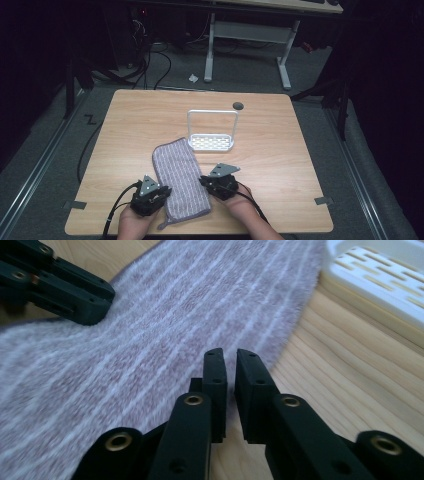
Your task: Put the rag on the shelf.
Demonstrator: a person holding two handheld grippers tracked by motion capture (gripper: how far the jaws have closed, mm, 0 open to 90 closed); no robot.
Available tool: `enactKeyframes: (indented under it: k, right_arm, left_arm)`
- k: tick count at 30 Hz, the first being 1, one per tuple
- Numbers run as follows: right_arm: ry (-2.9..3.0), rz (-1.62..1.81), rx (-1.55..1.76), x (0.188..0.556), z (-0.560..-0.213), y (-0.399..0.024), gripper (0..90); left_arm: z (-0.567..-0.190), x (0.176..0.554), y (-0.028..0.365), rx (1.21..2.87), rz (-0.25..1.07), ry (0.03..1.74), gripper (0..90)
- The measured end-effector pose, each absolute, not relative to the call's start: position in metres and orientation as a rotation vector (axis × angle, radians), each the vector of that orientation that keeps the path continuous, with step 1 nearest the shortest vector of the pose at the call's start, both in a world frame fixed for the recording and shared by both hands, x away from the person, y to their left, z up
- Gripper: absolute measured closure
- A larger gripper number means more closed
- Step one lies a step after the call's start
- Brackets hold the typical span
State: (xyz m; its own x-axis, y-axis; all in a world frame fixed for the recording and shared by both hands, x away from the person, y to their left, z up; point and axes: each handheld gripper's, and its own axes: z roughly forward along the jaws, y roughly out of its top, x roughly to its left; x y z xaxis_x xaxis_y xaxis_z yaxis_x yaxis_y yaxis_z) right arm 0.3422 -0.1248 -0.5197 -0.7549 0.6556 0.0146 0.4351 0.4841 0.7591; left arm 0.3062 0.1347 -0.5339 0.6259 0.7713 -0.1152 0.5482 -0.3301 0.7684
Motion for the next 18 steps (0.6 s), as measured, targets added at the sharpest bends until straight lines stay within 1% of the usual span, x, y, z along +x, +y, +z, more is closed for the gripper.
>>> enactKeyframes:
  k: [3, 6, 10, 11, 12, 13, 15, 16, 18]
  right_arm:
    - [2.502, 1.075, 0.924, 0.347, -0.528, -0.116, 88.2]
    - [2.503, 1.083, 0.930, 0.340, -0.529, -0.120, 88.9]
    - [2.523, 1.097, 0.920, 0.317, -0.529, -0.135, 89.0]
    - [2.523, 1.097, 0.920, 0.317, -0.529, -0.135, 89.0]
    - [2.533, 1.107, 0.923, 0.301, -0.528, -0.146, 89.0]
    - [2.532, 1.116, 0.940, 0.296, -0.528, -0.150, 88.9]
    - [2.523, 1.137, 0.961, 0.287, -0.527, -0.157, 86.5]
    - [2.509, 1.155, 0.960, 0.285, -0.525, -0.158, 85.1]
    - [2.460, 1.185, 0.957, 0.287, -0.518, -0.157, 82.9]
  left_arm:
    - [-0.534, 0.307, 0.136, 2.015, 0.322, 1.038, 79.1]
    - [-0.535, 0.306, 0.136, 2.013, 0.304, 1.032, 79.0]
    - [-0.535, 0.297, 0.130, 2.012, 0.221, 0.995, 79.0]
    - [-0.535, 0.297, 0.130, 2.012, 0.221, 0.995, 78.9]
    - [-0.534, 0.290, 0.125, 2.037, 0.209, 0.966, 78.5]
    - [-0.534, 0.286, 0.121, 2.040, 0.190, 0.944, 77.5]
    - [-0.531, 0.285, 0.119, 2.022, 0.185, 0.936, 70.3]
    - [-0.530, 0.286, 0.119, 2.001, 0.200, 0.931, 66.5]
    - [-0.526, 0.294, 0.119, 1.993, 0.262, 0.936, 63.4]
